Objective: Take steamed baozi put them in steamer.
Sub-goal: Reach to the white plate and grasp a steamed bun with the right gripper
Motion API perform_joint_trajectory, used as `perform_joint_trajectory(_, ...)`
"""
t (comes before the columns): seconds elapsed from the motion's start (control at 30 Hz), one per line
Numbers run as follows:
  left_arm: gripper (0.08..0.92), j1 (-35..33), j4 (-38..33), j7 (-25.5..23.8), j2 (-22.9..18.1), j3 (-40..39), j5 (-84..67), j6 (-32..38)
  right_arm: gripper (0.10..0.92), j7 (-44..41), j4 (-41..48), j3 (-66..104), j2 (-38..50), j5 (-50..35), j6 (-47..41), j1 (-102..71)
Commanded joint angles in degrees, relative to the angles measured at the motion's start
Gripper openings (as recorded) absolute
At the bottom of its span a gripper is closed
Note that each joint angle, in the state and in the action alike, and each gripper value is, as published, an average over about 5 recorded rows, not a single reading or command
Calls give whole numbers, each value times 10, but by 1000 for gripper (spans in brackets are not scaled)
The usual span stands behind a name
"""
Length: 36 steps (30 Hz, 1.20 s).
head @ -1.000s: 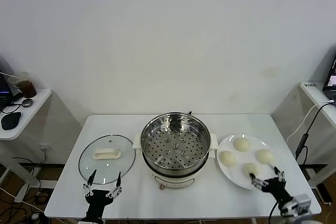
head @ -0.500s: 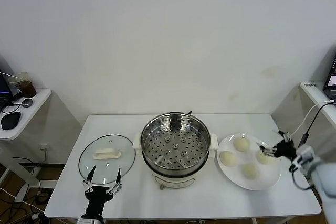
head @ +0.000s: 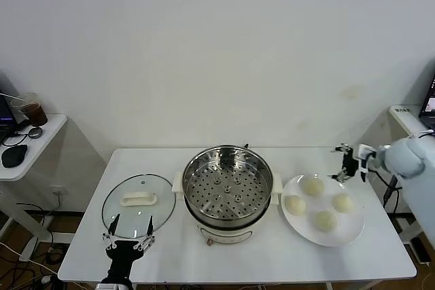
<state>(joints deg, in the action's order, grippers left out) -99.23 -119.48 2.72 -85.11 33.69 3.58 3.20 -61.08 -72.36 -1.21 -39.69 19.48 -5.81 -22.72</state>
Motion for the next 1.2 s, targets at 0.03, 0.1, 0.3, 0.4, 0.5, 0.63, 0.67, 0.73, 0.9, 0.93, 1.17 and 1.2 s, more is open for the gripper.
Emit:
perform_joint_trajectory(0.03, 823, -7, -4, 0, 0, 0, 0, -1, 823, -72, 166, -194, -70, 86, 88, 164)
perform_joint_trajectory(0.1, 823, -10, -4, 0, 0, 0, 0, 0, 823, -66, 202, -175, -96, 103, 108, 159)
perform_joint_trajectory(0.3, 823, -19, -1, 0, 2, 0, 1, 2, 823, -53, 267, -110, -149, 116, 150, 140)
perform_joint_trajectory(0.4, 823, -18, 1, -1, 2, -1, 2, 1, 823, -52, 281, -100, -163, 127, 153, 139)
perform_joint_trajectory(0.5, 823, -15, 2, -2, 1, -2, 2, 0, 823, -53, 289, -95, -170, 137, 156, 139)
perform_joint_trajectory(0.63, 823, -15, 3, -3, 1, -2, 2, -1, 823, -69, 287, -93, -171, 141, 156, 137)
perform_joint_trajectory(0.67, 823, -15, 2, -3, 1, -2, 2, -1, 823, -74, 285, -93, -170, 142, 156, 137)
perform_joint_trajectory(0.73, 823, -15, 2, -4, 2, -2, 2, -2, 823, -81, 283, -92, -167, 142, 155, 136)
perform_joint_trajectory(0.9, 823, -15, 2, -4, 2, -2, 2, -2, 823, -86, 279, -90, -162, 139, 153, 129)
perform_joint_trajectory(0.93, 823, -15, 2, -4, 2, -3, 2, -2, 823, -87, 278, -89, -162, 138, 153, 127)
perform_joint_trajectory(1.17, 823, -15, 3, -4, 3, -2, 3, -3, 823, -80, 284, -81, -168, 145, 151, 122)
perform_joint_trajectory(1.2, 823, -15, 3, -5, 3, -2, 3, -4, 823, -77, 287, -80, -169, 149, 152, 121)
